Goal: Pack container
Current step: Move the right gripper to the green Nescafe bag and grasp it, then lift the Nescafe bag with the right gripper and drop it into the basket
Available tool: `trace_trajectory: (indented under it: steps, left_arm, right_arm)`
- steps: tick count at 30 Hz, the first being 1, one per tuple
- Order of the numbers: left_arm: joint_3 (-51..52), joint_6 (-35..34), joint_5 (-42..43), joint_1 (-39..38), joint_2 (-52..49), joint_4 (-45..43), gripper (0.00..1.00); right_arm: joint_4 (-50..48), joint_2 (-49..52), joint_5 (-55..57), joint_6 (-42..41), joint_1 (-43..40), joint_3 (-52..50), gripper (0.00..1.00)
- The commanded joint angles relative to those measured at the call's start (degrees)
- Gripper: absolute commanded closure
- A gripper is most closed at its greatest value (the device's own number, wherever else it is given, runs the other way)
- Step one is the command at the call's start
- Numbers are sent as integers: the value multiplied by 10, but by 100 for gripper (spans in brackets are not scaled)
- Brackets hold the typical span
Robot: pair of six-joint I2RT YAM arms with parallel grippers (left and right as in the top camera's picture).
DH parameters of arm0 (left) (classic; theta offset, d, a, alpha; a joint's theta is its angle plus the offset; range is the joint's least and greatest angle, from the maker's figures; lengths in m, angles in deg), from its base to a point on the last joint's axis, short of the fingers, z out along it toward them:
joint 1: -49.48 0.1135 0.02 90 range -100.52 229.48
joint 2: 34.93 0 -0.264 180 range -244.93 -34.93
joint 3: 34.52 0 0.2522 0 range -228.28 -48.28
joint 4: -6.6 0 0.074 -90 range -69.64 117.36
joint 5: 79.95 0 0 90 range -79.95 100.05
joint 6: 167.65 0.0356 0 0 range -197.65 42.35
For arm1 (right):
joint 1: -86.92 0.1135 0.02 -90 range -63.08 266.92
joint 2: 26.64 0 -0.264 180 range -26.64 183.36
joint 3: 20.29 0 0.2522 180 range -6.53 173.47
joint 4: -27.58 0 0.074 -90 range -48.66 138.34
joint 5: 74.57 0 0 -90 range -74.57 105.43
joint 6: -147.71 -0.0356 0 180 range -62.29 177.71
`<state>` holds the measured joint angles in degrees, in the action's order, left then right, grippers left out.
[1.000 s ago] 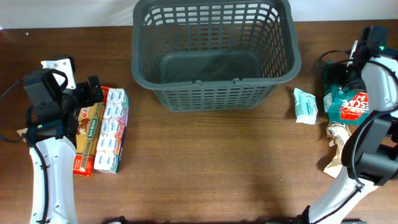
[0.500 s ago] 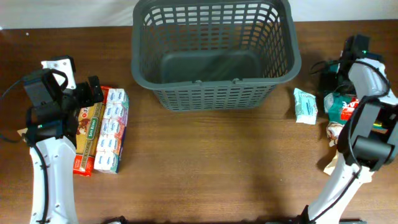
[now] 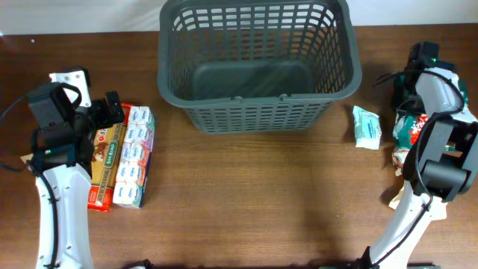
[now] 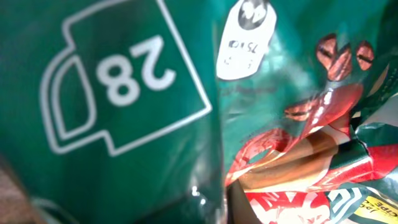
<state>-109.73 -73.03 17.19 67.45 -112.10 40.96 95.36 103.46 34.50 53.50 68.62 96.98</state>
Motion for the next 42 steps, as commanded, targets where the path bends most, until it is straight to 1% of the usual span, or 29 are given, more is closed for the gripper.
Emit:
trace_trajectory:
  steps: [1, 5, 11, 12, 13, 17, 20, 23, 24, 26, 27, 30, 31, 33, 36, 38, 40, 42]
  left_arm:
    - [-8, -7, 10, 3, -3, 1, 1]
    - [-8, -7, 10, 3, -3, 1, 1]
    - [-8, -7, 10, 3, -3, 1, 1]
    - [-8, -7, 10, 3, -3, 1, 1]
    - [-8, -7, 10, 3, -3, 1, 1]
    - [-8, -7, 10, 3, -3, 1, 1]
    - [-8, -7, 10, 3, -3, 1, 1]
    - [-8, -7, 10, 3, -3, 1, 1]
    - [-8, -7, 10, 3, -3, 1, 1]
    - [-8, -7, 10, 3, -3, 1, 1]
    - [-8, -7, 10, 3, -3, 1, 1]
    - [-8, -7, 10, 3, -3, 1, 1]
    - [-8, -7, 10, 3, -3, 1, 1]
    - [-8, -7, 10, 3, -3, 1, 1]
    - [-8, -7, 10, 3, -3, 1, 1]
    - [-8, -7, 10, 3, -3, 1, 1]
    - [-8, -7, 10, 3, -3, 1, 1]
    - [-8, -7, 10, 3, -3, 1, 1]
  right_arm:
    - [37, -2, -66, -24, -5, -11, 97]
    - [67, -68, -68, -34, -5, 34, 96]
    - [147, -207, -68, -34, 7, 170, 97]
    - [154, -218, -68, -34, 9, 182, 96]
    - [170, -247, -68, -34, 19, 213, 96]
    - [186, -299, -68, -18, 50, 268, 96]
    - [191, -343, -73, 29, 107, 313, 96]
    - [174, -381, -140, 132, 198, 331, 96]
    - [161, -388, -150, 158, 240, 331, 96]
    - [146, -382, -150, 181, 297, 330, 96]
    - [143, -377, -150, 184, 311, 329, 96]
    - [131, -333, -167, 190, 357, 327, 96]
    - [114, -303, -167, 195, 374, 327, 96]
    - [85, -253, -167, 221, 391, 327, 96]
    - [50, -185, -170, 220, 403, 327, 96]
    - [57, -150, -170, 220, 409, 327, 97]
    - [85, -105, -170, 219, 417, 327, 96]
    - [101, -81, -170, 217, 423, 327, 96]
